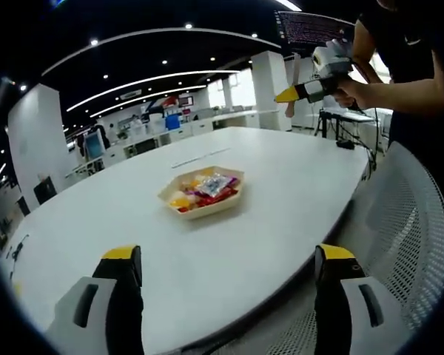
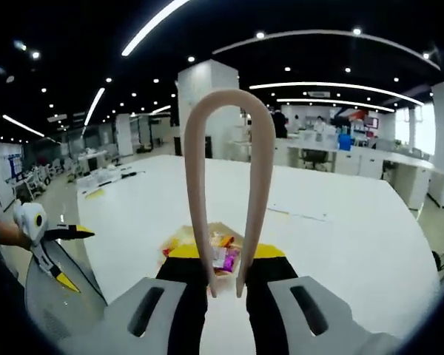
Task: Place the target food into the container with the food tongs after gripping and lifting it, then release it inside without dropping or visibly crushing the food.
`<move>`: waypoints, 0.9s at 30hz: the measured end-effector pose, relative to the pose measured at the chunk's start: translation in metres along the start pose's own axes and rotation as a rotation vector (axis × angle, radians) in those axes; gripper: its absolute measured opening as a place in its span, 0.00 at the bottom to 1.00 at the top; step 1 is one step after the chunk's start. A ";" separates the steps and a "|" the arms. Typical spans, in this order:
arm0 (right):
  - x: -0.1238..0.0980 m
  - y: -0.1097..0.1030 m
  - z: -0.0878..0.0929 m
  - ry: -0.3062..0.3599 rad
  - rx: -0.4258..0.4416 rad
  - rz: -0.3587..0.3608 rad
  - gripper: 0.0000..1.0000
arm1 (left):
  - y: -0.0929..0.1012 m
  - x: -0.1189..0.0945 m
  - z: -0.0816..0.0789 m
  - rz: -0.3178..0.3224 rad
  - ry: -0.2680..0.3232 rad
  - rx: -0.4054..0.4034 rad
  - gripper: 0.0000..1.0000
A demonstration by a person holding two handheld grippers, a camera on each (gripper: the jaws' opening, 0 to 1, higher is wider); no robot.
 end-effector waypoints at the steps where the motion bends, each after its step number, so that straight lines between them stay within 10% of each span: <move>1: -0.002 0.000 0.003 -0.002 0.004 0.001 0.18 | 0.001 0.000 -0.001 0.010 0.000 -0.010 0.96; 11: -0.009 -0.001 0.016 -0.012 0.045 -0.034 0.18 | 0.006 0.000 -0.015 0.087 -0.015 0.005 0.96; 17: -0.012 -0.007 0.011 0.000 0.053 -0.064 0.18 | 0.037 0.042 -0.089 0.278 0.145 -0.033 0.86; 27: -0.020 -0.026 -0.010 0.026 0.066 -0.147 0.19 | 0.095 0.102 -0.124 0.560 0.205 -0.260 0.79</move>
Point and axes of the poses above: the point that each gripper's makers call its tool centre point, and the gripper's own axes: x roughly forward along the fingers, y roughly to its right, z roughly out of its underside, the point moved 3 cm from there along -x, roughly backward along the fingers, and after that the axes turned 10 degrees about y, right-handed, at the moved point
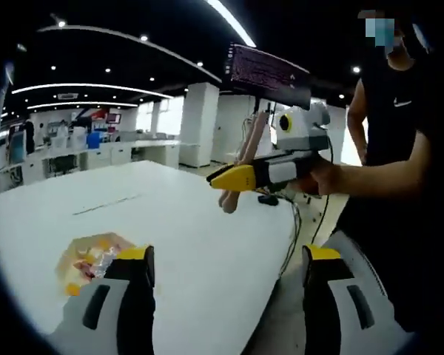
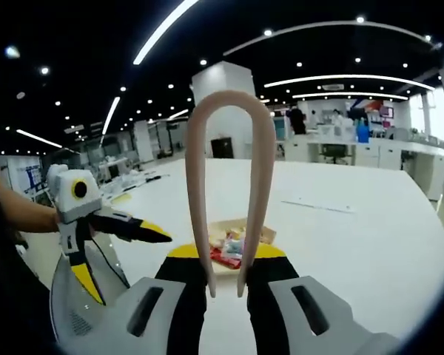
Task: Place the target food into the container with the food tongs after gripping and lifting it, then release it inside without dropping or visibly crushing the food.
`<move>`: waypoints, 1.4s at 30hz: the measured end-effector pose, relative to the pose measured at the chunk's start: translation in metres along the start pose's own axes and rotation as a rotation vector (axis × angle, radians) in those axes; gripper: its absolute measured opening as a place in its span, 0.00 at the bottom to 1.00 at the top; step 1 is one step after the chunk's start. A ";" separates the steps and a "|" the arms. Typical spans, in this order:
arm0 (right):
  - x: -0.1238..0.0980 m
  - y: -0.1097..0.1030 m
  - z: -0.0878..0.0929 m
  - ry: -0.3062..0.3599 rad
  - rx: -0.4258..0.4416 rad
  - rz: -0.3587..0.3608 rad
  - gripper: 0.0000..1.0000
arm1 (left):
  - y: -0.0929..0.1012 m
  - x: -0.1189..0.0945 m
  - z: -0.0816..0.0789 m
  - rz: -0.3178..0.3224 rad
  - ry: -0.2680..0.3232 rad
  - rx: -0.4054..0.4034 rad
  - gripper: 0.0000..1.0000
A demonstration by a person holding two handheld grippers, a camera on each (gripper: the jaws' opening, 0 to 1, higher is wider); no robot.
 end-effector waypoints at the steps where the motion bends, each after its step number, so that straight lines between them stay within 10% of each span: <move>1: 0.000 -0.003 -0.004 0.013 0.008 -0.013 0.19 | 0.001 0.005 -0.004 0.020 0.020 -0.029 0.77; 15: 0.007 -0.037 -0.032 0.091 0.103 -0.195 0.19 | 0.008 0.023 -0.036 0.166 0.138 -0.096 0.09; 26: 0.010 -0.049 -0.044 0.142 0.226 -0.310 0.18 | 0.010 0.013 -0.048 0.281 0.194 -0.298 0.06; 42: 0.006 -0.056 -0.048 0.170 0.248 -0.399 0.27 | 0.023 0.002 -0.060 0.348 0.160 -0.220 0.00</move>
Point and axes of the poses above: the point that each gripper's makers call its tool centre point, and the gripper's own axes: x roughly forward along the fingers, y roughly to its right, z roughly out of its underside, the point moved 3 cm from there along -x, roughly backward along the fingers, and after that the axes turned 10 degrees about y, right-handed, at the moved point
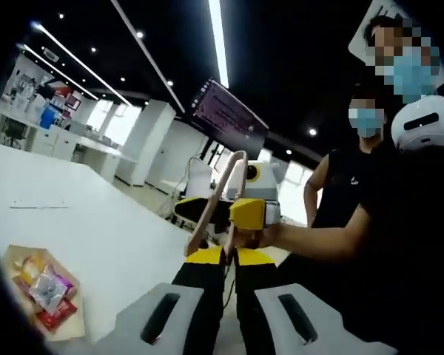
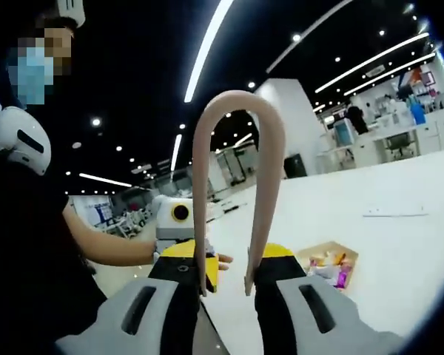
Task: Place the target food into the container with the food tongs after gripping and lifting it, then release it inside without dropping or visibly crushing the food.
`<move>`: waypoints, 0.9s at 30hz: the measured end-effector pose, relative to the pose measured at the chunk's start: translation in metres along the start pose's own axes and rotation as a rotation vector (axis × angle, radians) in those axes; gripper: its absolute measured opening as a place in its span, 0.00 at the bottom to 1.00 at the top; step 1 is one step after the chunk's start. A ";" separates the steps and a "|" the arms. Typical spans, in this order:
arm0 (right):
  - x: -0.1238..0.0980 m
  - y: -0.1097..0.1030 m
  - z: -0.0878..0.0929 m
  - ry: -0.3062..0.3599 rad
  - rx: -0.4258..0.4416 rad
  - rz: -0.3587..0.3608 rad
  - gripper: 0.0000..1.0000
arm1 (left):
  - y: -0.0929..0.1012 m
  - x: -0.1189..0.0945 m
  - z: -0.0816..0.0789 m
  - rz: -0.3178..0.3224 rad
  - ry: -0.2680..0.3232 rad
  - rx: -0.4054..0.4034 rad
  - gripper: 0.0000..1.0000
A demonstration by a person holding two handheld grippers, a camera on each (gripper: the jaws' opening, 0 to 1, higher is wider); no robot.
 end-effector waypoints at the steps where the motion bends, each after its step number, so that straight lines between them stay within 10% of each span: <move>1: 0.000 -0.001 -0.001 0.007 -0.003 -0.006 0.28 | 0.001 -0.001 -0.002 0.002 -0.002 0.006 0.00; 18: -0.005 -0.004 0.007 -0.051 0.021 -0.017 0.28 | 0.000 -0.022 -0.001 -0.032 -0.073 0.095 0.00; 27: -0.036 0.009 0.022 -0.101 0.006 0.052 0.17 | -0.021 -0.059 0.009 -0.152 -0.175 0.190 0.00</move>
Point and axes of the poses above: the point that each gripper's makers call its tool centre point, and the gripper's own axes: x roughly forward along the fingers, y roughly to its right, z roughly out of its underside, the point moved 3 cm from there along -x, roughly backward along the fingers, and after that the axes turned 10 degrees about y, right-handed, at the moved point
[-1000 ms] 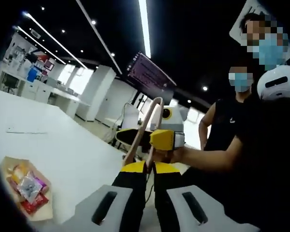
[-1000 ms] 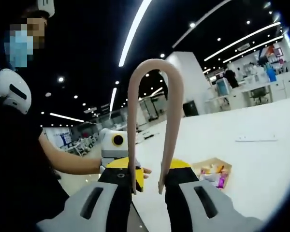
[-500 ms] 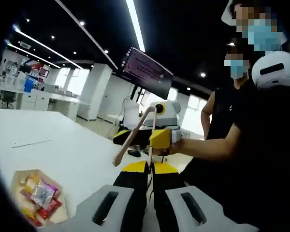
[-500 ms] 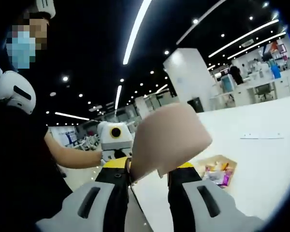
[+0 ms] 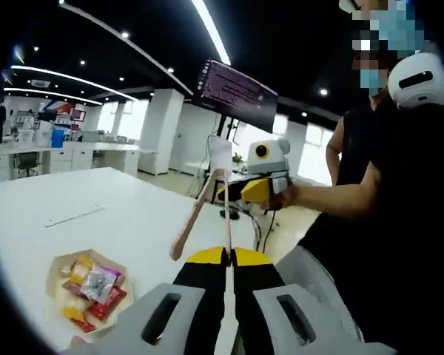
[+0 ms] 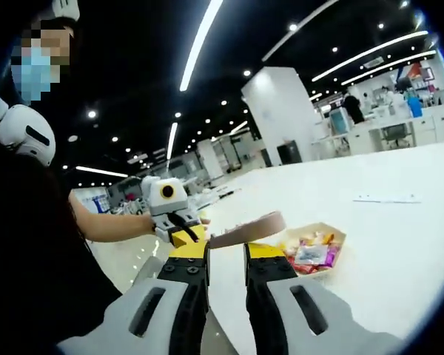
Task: Place the target food into the container with the food tongs after gripping and lifting it, then release it inside without dropping or visibly crushing the food.
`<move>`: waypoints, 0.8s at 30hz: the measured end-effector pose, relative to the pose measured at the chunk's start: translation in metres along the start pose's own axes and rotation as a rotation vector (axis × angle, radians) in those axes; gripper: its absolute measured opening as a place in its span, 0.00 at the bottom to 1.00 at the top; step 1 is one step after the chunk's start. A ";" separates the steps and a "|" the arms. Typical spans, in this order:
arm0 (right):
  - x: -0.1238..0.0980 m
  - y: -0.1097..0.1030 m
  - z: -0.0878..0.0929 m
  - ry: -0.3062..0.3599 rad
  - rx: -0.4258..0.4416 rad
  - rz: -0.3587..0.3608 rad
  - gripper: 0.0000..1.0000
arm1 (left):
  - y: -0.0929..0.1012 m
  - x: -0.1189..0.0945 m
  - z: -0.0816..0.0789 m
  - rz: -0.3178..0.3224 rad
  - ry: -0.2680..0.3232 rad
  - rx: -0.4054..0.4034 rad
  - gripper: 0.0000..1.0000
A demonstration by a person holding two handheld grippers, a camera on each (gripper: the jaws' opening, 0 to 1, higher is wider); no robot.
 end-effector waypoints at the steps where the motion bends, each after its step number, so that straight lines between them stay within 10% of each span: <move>1: -0.002 0.000 0.005 -0.013 0.010 0.002 0.17 | -0.003 -0.003 0.005 -0.017 -0.020 0.016 0.00; 24: -0.042 0.024 0.013 -0.074 0.028 0.217 0.20 | -0.046 -0.018 0.162 0.021 -0.440 0.036 0.00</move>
Point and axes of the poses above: the point that each gripper's makers call its tool centre point, and the gripper's own axes: x roughly forward along the fingers, y roughly to its right, z roughly out of its underside, the point moved 3 cm from there along -x, roughly backward along the fingers, and after that the axes turned 10 degrees about y, right-handed, at the moved point
